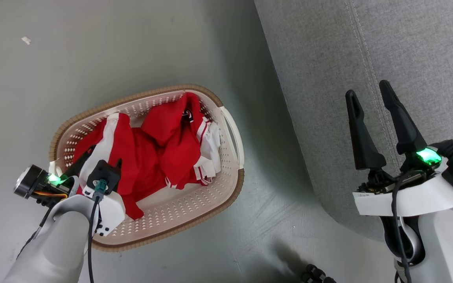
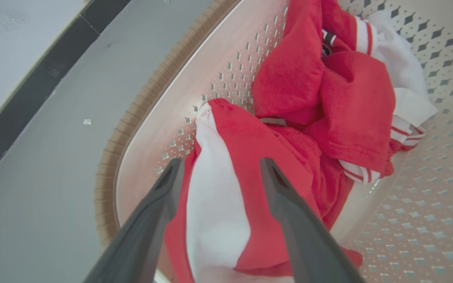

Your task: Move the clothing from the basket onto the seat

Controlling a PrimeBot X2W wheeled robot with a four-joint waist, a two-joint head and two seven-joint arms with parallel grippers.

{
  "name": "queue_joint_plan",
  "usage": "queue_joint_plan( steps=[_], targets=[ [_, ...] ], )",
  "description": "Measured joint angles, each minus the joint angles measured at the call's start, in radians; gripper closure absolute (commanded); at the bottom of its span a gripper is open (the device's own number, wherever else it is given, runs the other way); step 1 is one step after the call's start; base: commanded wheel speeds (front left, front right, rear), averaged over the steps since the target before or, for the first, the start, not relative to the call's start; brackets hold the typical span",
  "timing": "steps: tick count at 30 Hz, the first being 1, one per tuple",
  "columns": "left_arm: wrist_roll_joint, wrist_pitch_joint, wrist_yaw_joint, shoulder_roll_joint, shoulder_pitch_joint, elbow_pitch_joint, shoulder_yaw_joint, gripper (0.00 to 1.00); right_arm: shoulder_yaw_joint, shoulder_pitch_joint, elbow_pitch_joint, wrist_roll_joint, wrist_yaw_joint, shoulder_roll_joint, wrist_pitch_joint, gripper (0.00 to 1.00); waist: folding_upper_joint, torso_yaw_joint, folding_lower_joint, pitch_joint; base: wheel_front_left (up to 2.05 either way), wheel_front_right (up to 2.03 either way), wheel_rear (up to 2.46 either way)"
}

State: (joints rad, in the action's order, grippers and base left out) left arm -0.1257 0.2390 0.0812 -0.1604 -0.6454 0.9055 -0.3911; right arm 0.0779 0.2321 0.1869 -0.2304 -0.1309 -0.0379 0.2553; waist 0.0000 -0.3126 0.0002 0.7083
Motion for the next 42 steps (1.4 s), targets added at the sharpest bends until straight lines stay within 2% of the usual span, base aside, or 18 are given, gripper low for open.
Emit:
queue_joint_plan(
  steps=[8, 15, 20, 21, 22, 23, 24, 33, 42],
  targets=[
    [-0.007, 0.0, 0.009, -0.006, -0.037, 0.044, -0.001, 0.0, 0.004, 0.027, -0.005, -0.008, 0.0, 0.0, 0.0, 0.0, 0.0, -0.025, 0.0, 0.036, 0.0, 0.0, 0.0],
    [-0.016, -0.018, 0.049, -0.027, -0.068, 0.082, 0.008, 0.0, 0.017, 0.062, -0.013, -0.027, 0.0, 0.0, 0.0, 0.0, 0.0, -0.045, 0.0, 0.058, 0.0, 0.0, 0.0],
    [-0.016, -0.033, 0.058, -0.029, -0.08, 0.112, 0.009, 0.0, 0.027, 0.063, -0.028, -0.029, 0.0, 0.0, 0.0, 0.0, 0.0, -0.056, 0.0, 0.065, 0.0, 0.0, 0.0],
    [-0.016, -0.036, 0.058, -0.028, -0.083, 0.116, 0.009, 0.07, 0.028, 0.063, -0.031, -0.033, 0.0, 0.0, 0.0, 0.0, 0.0, -0.058, 0.0, 0.066, 0.0, 0.0, 0.0],
    [-0.016, -0.036, 0.058, -0.025, -0.085, 0.117, 0.008, 0.47, 0.028, 0.063, -0.033, -0.034, 0.0, 0.0, 0.0, 0.0, 0.0, -0.059, 0.0, 0.066, 0.0, 0.0, 0.0],
    [-0.016, -0.036, 0.058, -0.021, -0.085, 0.12, 0.007, 0.71, 0.027, 0.063, -0.034, -0.034, 0.0, 0.0, 0.0, 0.0, 0.0, -0.06, 0.0, 0.065, 0.0, 0.0, 0.0],
    [-0.017, -0.036, 0.058, -0.017, -0.085, 0.122, 0.003, 1.0, 0.026, 0.063, -0.035, -0.034, 0.0, 0.0, 0.0, 0.0, 0.0, -0.061, 0.0, 0.065, 0.0, 0.0, 0.0],
    [-0.017, -0.026, 0.055, 0.025, -0.086, 0.132, -0.012, 1.0, 0.013, 0.064, -0.042, -0.037, 0.0, 0.0, 0.0, 0.0, 0.0, -0.053, 0.0, 0.05, 0.0, 0.0, 0.0],
    [-0.002, 0.002, 0.027, 0.07, -0.086, 0.101, -0.015, 1.0, 0.042, 0.087, -0.063, -0.044, 0.0, -0.001, 0.0, 0.0, 0.0, -0.025, 0.0, 0.024, 0.0, 0.0, 0.0]
  ],
)
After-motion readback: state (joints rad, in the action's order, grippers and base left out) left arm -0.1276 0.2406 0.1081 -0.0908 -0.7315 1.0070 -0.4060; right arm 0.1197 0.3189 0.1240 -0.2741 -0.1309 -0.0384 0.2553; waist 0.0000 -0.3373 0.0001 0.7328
